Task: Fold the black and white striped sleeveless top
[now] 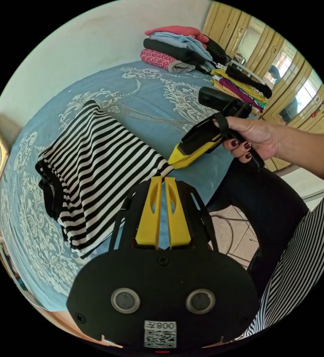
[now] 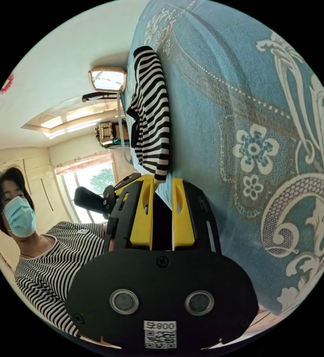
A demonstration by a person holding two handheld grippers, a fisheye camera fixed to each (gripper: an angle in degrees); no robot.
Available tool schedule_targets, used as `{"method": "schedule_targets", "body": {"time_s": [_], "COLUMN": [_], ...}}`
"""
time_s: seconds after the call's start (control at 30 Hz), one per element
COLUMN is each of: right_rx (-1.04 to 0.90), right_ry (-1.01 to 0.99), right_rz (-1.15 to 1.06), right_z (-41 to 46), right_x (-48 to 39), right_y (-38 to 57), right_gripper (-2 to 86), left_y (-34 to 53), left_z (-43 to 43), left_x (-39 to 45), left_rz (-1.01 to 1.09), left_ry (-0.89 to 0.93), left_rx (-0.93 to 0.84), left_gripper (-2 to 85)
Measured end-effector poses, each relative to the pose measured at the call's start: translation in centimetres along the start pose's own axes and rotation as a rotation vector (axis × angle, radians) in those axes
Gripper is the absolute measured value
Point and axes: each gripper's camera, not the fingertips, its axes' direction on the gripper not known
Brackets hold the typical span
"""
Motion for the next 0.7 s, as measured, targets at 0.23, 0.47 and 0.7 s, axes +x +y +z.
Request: {"method": "schedule_targets", "body": {"time_s": [0.23,0.47,0.7], "right_rx": [0.015,0.0,0.03], "right_ry": [-0.116,-0.124,-0.217], "right_rz": [0.017,0.016,-0.086], "right_z": [-1.1,-2.4,-5.3], "right_x": [2.2,2.9,0.6], "right_y": [0.4,1.7,3.4], "right_gripper": [7.2,2.7,1.9], "left_y": [0.8,7.3,18.3], "left_z": [-0.8,-2.4,-0.1], "left_x": [-0.8,-7.8,-14.1], "left_rz": [-0.022,-0.466,-0.975], "left_ry": [-0.002,0.362,0.923], "left_rx": [0.0,0.12,0.412], "left_gripper": [1.1,1.2,6.7]}}
